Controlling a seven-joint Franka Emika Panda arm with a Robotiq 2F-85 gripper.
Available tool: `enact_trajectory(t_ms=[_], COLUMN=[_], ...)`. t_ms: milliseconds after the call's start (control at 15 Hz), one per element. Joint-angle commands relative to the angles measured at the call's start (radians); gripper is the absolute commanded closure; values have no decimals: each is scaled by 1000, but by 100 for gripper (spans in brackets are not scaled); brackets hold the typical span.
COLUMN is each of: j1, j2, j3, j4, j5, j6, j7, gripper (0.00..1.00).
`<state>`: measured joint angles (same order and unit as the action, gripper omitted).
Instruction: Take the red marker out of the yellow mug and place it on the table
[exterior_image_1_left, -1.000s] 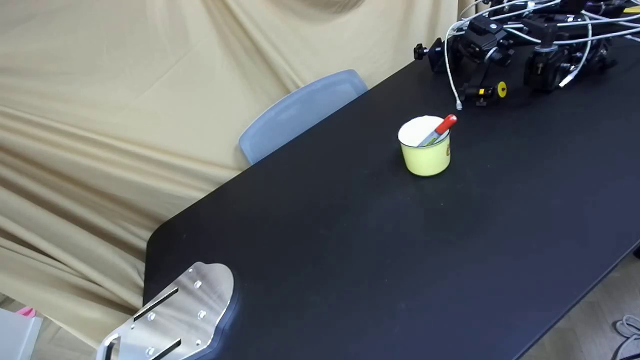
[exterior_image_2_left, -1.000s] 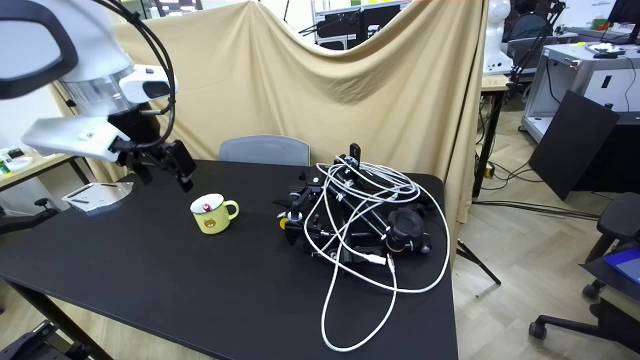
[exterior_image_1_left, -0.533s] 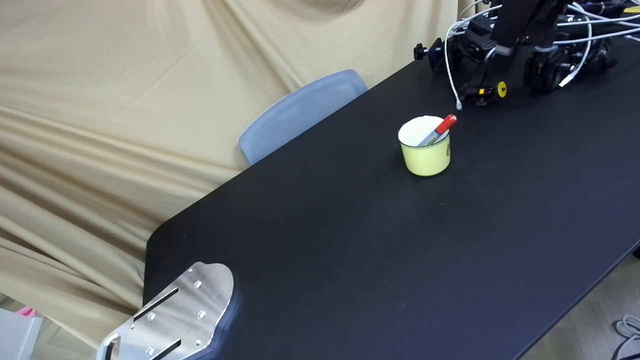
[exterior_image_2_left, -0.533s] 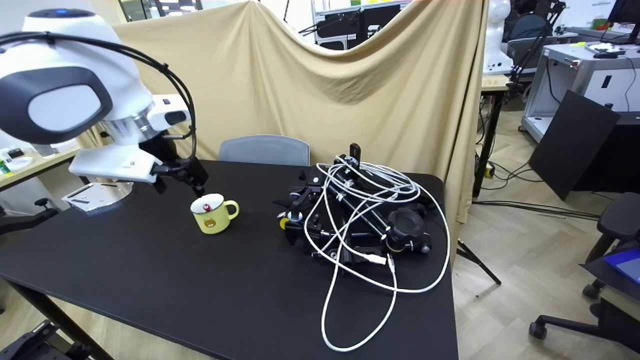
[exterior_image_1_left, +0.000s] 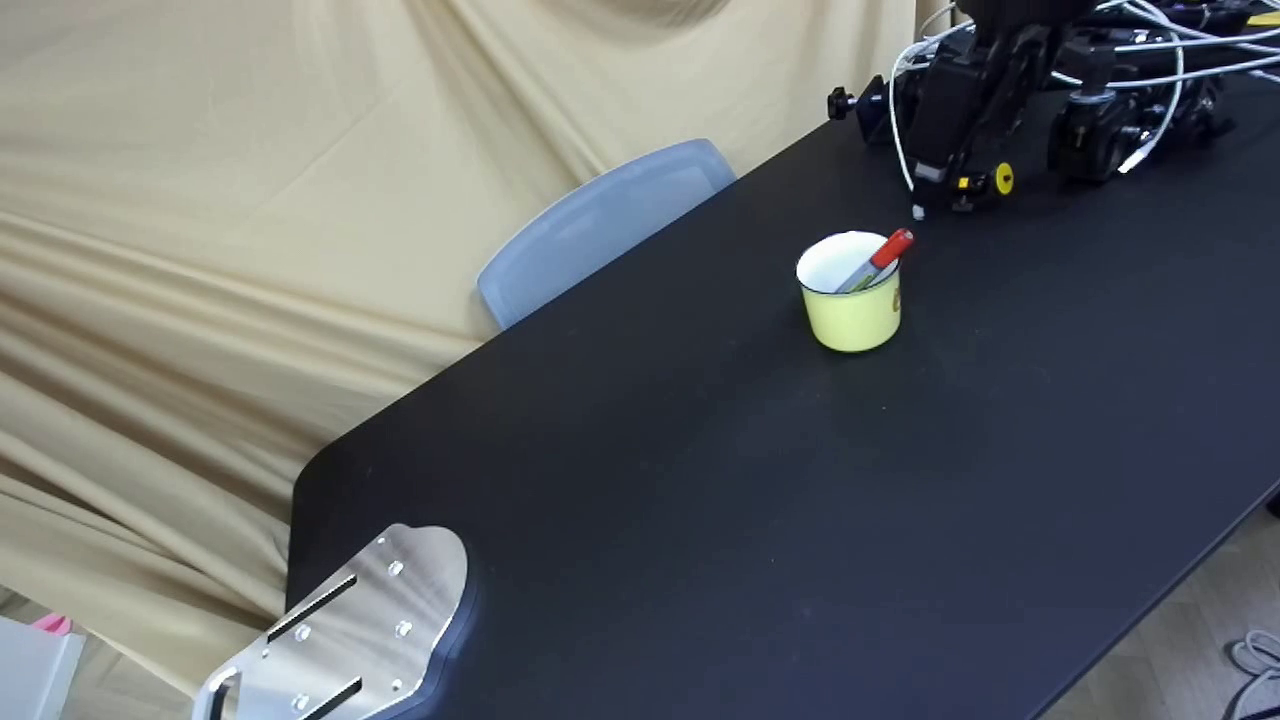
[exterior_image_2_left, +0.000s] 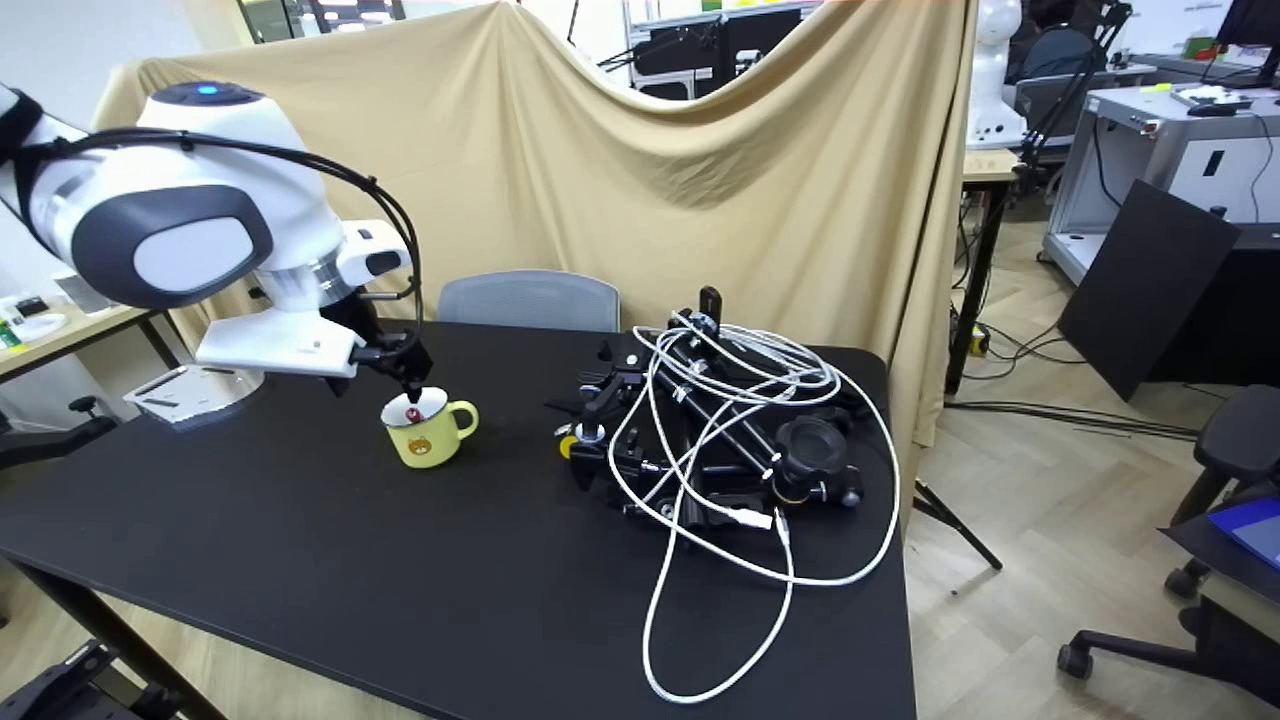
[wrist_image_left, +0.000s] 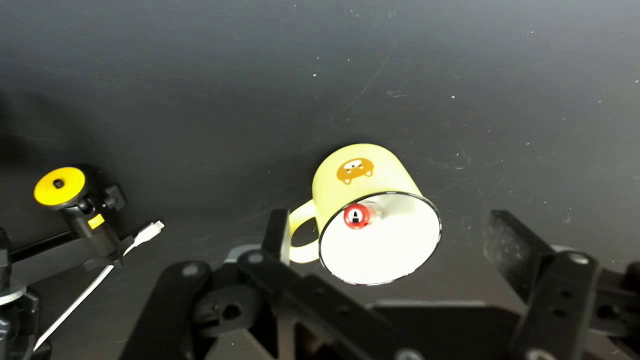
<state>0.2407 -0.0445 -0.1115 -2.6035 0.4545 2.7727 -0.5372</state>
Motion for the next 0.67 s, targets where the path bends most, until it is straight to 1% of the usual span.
enact_trajectory(t_ms=[0,600], j1=[4,-8], j2=[85,220], j3=[-2,29], j4=[67,162], j5=[73,172], j6=[0,-7], j7=[-74,-187], gripper=[0,0])
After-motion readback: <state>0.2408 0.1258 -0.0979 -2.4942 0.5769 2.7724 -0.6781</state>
